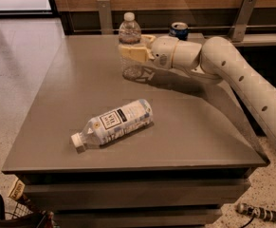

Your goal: Place water bottle upright

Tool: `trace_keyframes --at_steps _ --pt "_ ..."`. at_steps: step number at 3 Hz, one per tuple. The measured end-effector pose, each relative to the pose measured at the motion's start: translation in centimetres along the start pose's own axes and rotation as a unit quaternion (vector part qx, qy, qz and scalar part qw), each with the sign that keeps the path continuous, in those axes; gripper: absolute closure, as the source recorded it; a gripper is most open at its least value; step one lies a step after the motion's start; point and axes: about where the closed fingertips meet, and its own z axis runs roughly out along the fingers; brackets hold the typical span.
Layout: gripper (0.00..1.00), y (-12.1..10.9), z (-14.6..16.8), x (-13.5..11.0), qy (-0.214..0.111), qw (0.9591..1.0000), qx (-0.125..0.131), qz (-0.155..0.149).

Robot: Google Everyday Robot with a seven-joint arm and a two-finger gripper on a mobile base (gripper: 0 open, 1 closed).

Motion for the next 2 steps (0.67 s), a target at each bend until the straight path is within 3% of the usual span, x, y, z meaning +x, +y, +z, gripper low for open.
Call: trace_keyframes --at_steps 2 --pt "0.13 0.01 0.01 -0.07 0.000 1.0000 0.000 0.000"
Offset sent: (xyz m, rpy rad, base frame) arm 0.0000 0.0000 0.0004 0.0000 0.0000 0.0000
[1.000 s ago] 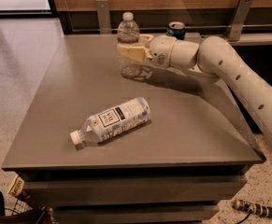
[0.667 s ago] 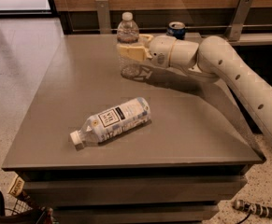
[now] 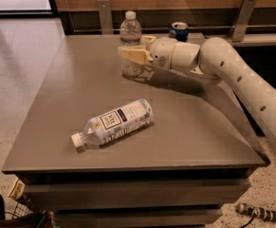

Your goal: Place water bottle upright

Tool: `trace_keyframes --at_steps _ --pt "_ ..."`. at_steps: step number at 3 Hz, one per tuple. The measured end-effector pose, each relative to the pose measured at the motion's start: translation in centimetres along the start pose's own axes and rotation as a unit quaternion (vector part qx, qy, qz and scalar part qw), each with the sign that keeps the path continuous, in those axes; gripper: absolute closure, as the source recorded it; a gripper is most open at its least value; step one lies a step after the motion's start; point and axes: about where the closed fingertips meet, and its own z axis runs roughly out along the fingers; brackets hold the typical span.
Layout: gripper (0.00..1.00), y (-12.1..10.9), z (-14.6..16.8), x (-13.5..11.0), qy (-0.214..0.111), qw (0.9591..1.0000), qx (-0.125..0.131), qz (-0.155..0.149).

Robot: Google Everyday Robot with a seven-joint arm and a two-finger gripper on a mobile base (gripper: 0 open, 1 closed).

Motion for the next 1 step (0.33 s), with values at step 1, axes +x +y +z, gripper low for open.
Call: trace_keyframes --at_steps 1 --pt "0.00 0.15 0.21 -0.02 0.000 1.0000 -0.002 0.000"
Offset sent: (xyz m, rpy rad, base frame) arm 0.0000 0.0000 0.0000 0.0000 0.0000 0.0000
